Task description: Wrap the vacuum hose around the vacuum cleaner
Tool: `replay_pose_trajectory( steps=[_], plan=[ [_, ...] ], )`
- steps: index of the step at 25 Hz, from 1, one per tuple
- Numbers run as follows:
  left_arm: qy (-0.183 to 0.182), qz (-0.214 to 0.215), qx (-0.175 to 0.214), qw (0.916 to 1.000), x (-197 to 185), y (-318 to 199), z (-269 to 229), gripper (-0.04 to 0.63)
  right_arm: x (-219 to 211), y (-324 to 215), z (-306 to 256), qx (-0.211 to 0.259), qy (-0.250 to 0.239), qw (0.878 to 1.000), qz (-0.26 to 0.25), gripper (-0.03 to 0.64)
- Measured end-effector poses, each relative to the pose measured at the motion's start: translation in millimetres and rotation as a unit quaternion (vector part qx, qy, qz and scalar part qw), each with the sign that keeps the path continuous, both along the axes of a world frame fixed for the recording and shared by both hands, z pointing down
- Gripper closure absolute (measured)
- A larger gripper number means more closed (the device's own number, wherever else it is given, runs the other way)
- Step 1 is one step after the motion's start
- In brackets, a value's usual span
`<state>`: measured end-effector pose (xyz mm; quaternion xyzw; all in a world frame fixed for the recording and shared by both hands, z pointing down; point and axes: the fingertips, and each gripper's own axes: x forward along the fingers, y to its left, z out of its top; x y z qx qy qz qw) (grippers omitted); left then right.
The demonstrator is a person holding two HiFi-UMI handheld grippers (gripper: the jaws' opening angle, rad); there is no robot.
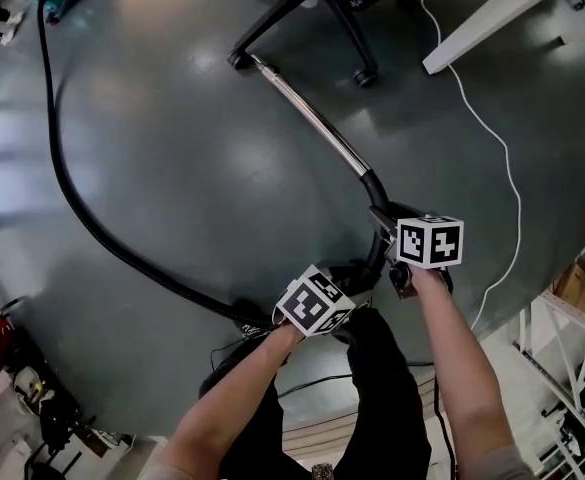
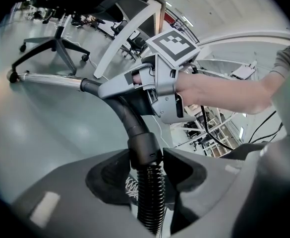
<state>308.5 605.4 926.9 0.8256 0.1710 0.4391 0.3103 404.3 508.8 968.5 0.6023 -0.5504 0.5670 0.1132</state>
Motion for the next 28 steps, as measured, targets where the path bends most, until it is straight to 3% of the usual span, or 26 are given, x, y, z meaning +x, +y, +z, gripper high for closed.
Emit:
replay_pose_trajectory(
  steps=[5, 11, 20, 25, 28],
  plan=[
    [-0.002, -0.008, -0.007, 0.9999, -10.3, -16.8, -31.3, 0.39, -6.4, -11.4, -20.2, -0.01, -0.034, 0.999, 0.001, 0.403],
    [0.008, -0.035, -0.02, 0.9992, -13.4, -40.3, -73.0, 0.394, -8.6, -31.6, -56.0, 0.012, -0.092, 0.995, 0.022, 0.399],
    [0.009, -0.05, -0.029, 0.9983, -24.4, -64.3, -124.7, 0.4, -29.9, -55.6, -86.7, -0.008, -0.119, 0.993, 0.007, 0.351],
    [0.005, -0.048, -0.022, 0.9986, -36.5, -73.4, -136.8, 0.403, -54.8, -77.2, -87.0, -0.013, -0.165, 0.986, 0.001, 0.365],
    [0.0, -0.037, -0.003, 0.9993, -51.5, -78.7, -138.4, 0.408, -77.9, -85.9, -88.7, -0.013, -0.223, 0.975, -0.013, 0.384]
  ],
)
